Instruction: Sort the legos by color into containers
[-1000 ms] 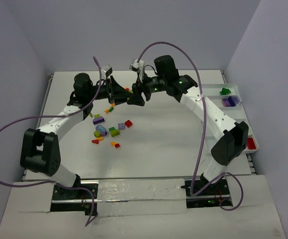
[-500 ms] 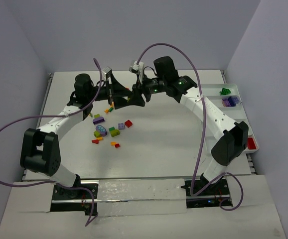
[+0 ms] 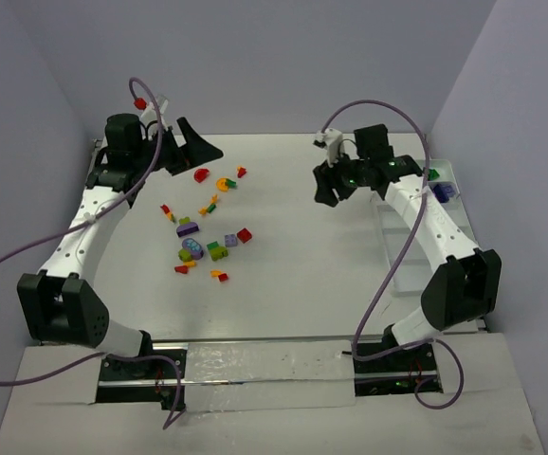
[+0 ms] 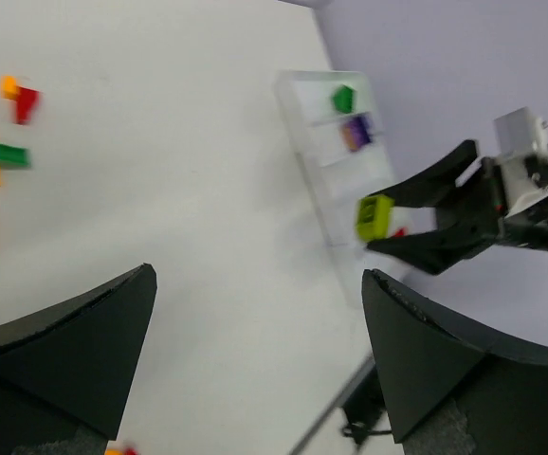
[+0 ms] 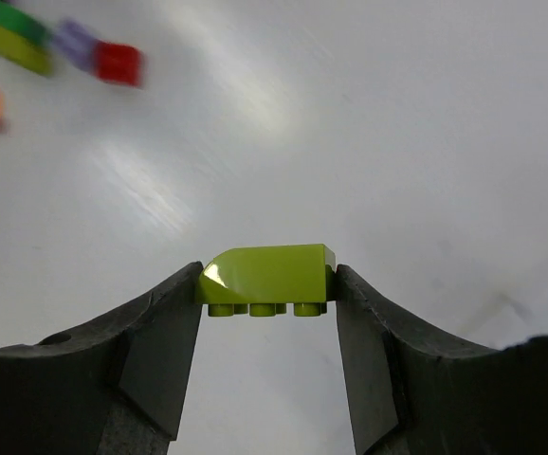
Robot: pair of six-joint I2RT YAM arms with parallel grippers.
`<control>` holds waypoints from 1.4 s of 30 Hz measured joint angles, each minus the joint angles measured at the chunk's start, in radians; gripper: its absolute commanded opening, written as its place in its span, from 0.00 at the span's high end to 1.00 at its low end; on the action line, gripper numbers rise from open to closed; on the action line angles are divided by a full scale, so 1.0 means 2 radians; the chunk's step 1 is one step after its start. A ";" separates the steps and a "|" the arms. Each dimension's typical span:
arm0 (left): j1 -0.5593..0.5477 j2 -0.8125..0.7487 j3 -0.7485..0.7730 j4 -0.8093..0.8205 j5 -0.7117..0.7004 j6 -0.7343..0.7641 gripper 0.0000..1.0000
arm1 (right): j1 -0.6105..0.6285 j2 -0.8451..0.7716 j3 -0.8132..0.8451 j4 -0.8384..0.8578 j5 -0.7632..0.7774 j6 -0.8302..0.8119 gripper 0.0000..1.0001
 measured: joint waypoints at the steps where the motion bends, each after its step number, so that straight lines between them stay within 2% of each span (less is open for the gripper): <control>1: -0.004 -0.006 0.004 -0.015 -0.021 0.019 0.01 | -0.015 -0.001 -0.003 -0.008 0.021 -0.005 0.76; 7: -0.028 -0.013 0.025 -0.085 -0.112 0.117 0.01 | -0.104 -0.001 -0.030 -0.051 0.129 -0.053 0.75; 14: -0.056 -0.013 0.028 -0.124 -0.142 0.177 0.01 | -0.204 0.009 -0.052 -0.079 0.222 -0.125 0.76; 29: -0.057 0.020 0.046 -0.168 -0.164 0.211 0.01 | -0.271 0.079 -0.094 -0.074 0.296 -0.171 0.77; 42: -0.059 0.035 0.055 -0.175 -0.170 0.216 0.01 | -0.299 0.113 -0.108 -0.054 0.301 -0.189 0.78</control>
